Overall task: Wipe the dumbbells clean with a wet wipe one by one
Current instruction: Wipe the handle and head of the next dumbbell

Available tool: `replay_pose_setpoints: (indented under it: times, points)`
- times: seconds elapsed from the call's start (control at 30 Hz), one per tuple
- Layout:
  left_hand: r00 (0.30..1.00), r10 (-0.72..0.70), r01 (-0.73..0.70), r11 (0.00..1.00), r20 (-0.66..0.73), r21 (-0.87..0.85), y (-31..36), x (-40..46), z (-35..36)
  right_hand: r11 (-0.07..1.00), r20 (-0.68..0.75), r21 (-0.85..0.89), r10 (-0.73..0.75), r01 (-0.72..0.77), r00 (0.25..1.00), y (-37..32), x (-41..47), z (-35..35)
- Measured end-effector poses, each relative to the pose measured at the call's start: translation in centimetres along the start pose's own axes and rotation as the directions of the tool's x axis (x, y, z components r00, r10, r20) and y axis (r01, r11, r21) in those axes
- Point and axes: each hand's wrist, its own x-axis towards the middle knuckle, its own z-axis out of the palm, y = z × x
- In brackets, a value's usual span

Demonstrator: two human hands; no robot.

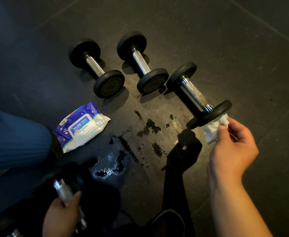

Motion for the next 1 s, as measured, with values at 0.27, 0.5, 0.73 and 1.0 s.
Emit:
replay_pose_setpoints:
  times: [0.27, 0.5, 0.73, 1.0]
  points:
    - [0.746, 0.57, -0.665, 0.621, 0.344, 0.415, 12.6, -1.1, 3.3, 0.998, 0.033, -0.049, -0.036, 0.038, 0.999, -1.5, -0.1, -1.0]
    - [0.438, 0.641, -0.859, 0.093, 0.631, 0.503, 17.3, -1.9, 7.8, 0.966, 0.087, -0.243, -0.069, 0.088, 0.994, 0.6, -0.9, -4.0]
    - [0.378, 0.611, -0.86, -0.048, 0.696, 0.509, 15.9, -2.0, 9.4, 0.908, 0.249, -0.38, -0.085, 0.178, 0.965, 2.8, -4.7, -4.9]
    - [0.4, 0.735, -0.843, 0.06, 0.548, 0.535, 10.5, 0.0, 1.5, 0.769, 0.511, -0.408, -0.255, 0.493, 0.821, 3.9, -7.4, -4.9]
